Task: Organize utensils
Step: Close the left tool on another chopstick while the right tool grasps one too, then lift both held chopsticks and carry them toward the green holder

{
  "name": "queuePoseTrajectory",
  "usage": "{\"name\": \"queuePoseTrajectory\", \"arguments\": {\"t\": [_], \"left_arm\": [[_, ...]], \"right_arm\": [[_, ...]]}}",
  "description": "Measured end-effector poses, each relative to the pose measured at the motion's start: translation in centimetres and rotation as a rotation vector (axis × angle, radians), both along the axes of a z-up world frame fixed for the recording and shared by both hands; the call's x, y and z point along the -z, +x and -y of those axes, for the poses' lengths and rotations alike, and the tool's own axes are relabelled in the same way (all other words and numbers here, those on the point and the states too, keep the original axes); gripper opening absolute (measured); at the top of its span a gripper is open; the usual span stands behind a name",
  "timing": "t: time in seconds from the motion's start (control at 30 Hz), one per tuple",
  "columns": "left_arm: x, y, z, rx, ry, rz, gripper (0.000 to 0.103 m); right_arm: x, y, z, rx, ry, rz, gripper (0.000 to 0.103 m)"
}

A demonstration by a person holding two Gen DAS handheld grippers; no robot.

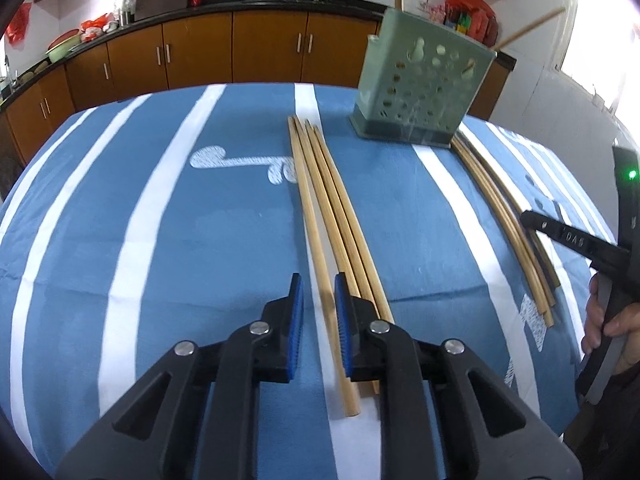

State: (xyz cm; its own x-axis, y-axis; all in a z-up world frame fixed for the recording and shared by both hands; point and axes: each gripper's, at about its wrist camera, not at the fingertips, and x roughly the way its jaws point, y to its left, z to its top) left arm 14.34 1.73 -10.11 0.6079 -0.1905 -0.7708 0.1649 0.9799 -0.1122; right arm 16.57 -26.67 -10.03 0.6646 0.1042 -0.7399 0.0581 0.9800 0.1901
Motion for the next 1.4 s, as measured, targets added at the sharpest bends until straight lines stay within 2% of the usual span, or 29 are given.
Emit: {"name": "queuePoseTrajectory", "arguments": {"t": [0.1,0.3,0.43,0.9,1.4], "left_arm": [[0.4,0.2,0.4,-0.008,0.041,-0.001,0.009],[0.4,2.0,-0.2,-0.079,0.074,0.007,0.008],[0.3,3.7,-1.6,-0.125,0.068,0.005,0.008],[0.2,4.1,-2.6,-0.106,0.006,-0.001,0.009],[0.2,3.1,-2.3,-0.096,0.033,0.002,0.011]], "right_arm": [[0.0,0.0,0.0,0.000,0.002,0.000,0.007],[-0.1,-0.1,0.0,-0.009,0.010,0.001,0.008],[-0.1,-0.6,-0.1,-0.018,0.014,-0.001,0.008],[0.0,-0.1,0.0,0.002,0.024,0.001,0.008],[0.0,-1.9,-0.1,-0.015,0.007,-0.005,0.008]]}}
